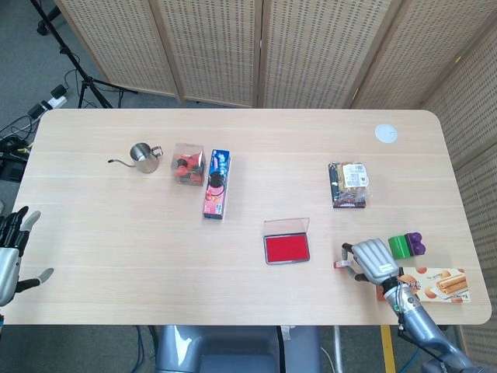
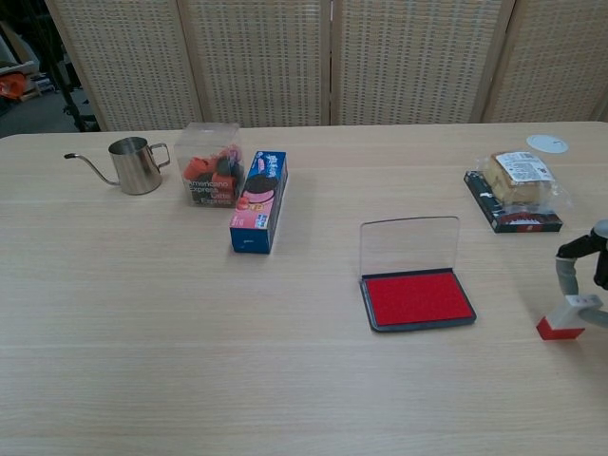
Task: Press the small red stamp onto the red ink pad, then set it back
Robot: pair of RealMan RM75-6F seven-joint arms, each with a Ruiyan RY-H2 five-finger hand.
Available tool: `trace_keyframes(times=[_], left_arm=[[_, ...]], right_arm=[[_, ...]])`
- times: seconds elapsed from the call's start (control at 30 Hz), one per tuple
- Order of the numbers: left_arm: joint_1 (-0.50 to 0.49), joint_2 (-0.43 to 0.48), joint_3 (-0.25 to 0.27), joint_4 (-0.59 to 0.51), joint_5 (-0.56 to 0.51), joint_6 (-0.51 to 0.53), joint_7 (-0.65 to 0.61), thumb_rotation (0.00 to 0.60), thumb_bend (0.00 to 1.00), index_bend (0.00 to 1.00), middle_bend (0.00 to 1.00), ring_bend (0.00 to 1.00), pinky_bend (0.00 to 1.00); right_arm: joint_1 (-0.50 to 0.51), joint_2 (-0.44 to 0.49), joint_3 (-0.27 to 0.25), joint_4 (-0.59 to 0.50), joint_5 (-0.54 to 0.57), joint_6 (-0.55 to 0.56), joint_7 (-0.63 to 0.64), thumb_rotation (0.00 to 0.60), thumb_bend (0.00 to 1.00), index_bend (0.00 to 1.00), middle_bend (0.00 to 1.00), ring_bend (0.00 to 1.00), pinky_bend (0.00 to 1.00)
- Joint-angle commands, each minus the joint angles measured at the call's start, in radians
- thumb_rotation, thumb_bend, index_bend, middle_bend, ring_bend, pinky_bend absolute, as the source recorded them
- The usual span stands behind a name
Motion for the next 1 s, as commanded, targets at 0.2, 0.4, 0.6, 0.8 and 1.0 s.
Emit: trace_keyframes(times=[0.2,0.4,0.6,0.8,1.0], left_arm=[[0.0,0.0,0.001,-0.001,0.001,0.0,0.0,0.6,0.0,0.0,0.0,0.0,0.0],[0.001,0.002,0.001,-0.002,0.0,-0.001,-0.001,0.6,0.0,0.0,0.0,0.0,0.0],[0.001,0.002,0.001,-0.002,-0.001,-0.001,-0.003,0.6,0.0,0.0,0.0,0.0,0.0],[0.0,0.002,0.002,-0.003,-0.001,-0.005,0.001,0.6,0.0,0.0,0.0,0.0,0.0],[-0.001,0.002,-0.001,-0.003,-0.006,-0.005,-0.004,0.6,0.0,0.0,0.0,0.0,0.0]], right_arm=[[0.003,0.002,-0.002,0.002,-0.008,0.008,0.018,0.6,0.5,0.54,0.97,1.0,1.0],[0.016,0.036,0.007,-0.065,-0.019,0.014,0.084,0.6,0.53,0.54,0.97,1.0,1.0],[0.061,0.116,0.032,-0.183,-0.009,-0.035,0.119,0.6,0.57,0.54,0.97,1.0,1.0],[0.134,0.18,0.104,-0.326,0.069,-0.109,0.016,0.6,0.58,0.55,0.97,1.0,1.0],[0.185,0.197,0.15,-0.408,0.156,-0.152,-0.112,0.6,0.61,0.55,0.97,1.0,1.0]])
